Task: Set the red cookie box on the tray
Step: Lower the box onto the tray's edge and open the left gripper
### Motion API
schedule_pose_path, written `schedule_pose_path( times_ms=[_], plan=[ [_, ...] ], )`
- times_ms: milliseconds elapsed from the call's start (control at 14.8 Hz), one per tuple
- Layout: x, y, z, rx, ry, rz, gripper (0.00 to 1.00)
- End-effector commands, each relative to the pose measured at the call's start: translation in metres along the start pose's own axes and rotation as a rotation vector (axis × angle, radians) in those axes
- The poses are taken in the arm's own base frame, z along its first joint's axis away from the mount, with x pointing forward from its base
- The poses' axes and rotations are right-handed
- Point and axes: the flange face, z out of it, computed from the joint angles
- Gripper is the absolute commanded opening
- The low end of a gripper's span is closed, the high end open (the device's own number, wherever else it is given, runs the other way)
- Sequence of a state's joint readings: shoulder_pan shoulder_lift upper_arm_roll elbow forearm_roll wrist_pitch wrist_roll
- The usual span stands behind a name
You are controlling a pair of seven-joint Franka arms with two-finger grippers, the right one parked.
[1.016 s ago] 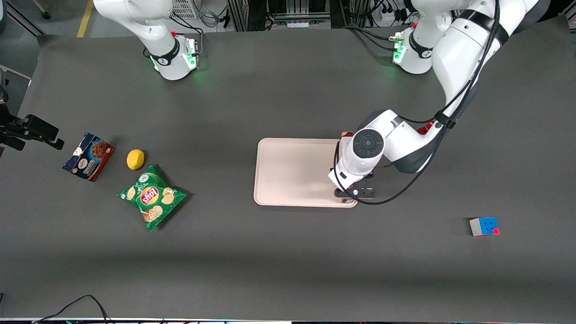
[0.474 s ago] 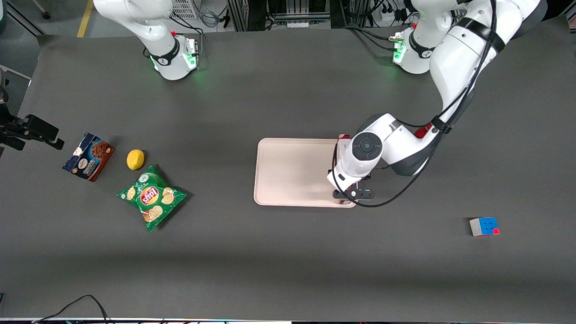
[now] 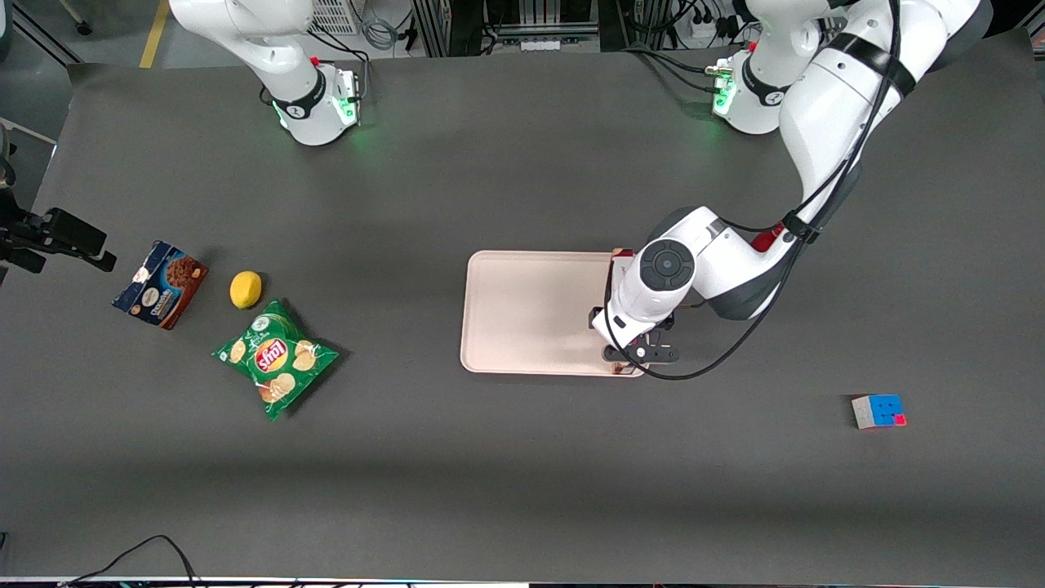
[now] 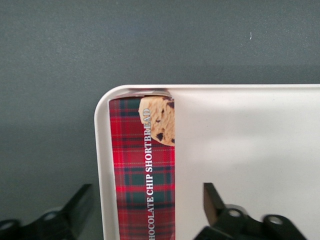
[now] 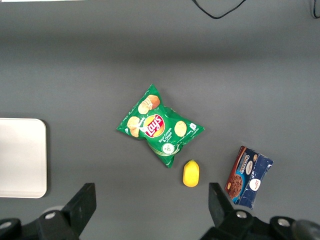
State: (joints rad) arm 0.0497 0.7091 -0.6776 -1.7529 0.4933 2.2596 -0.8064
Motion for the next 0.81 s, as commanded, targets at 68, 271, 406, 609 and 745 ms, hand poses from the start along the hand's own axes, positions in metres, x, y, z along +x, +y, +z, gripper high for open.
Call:
schedule_pose_path(
  times_ms=[68,271,406,609,745],
  plan=[
    [0.002,0.002,0.0,0.002,0.017,-0.014,1.0],
    [0.005,0.002,-0.006,0.001,0.027,-0.015,1.0],
    [0.019,-0.003,-0.035,0.019,0.046,-0.024,1.0],
    [0.023,-0.016,-0.108,0.1,0.033,0.072,1.0],
    [0.018,-0.033,-0.17,0.091,0.05,0.102,1.0]
  ],
)
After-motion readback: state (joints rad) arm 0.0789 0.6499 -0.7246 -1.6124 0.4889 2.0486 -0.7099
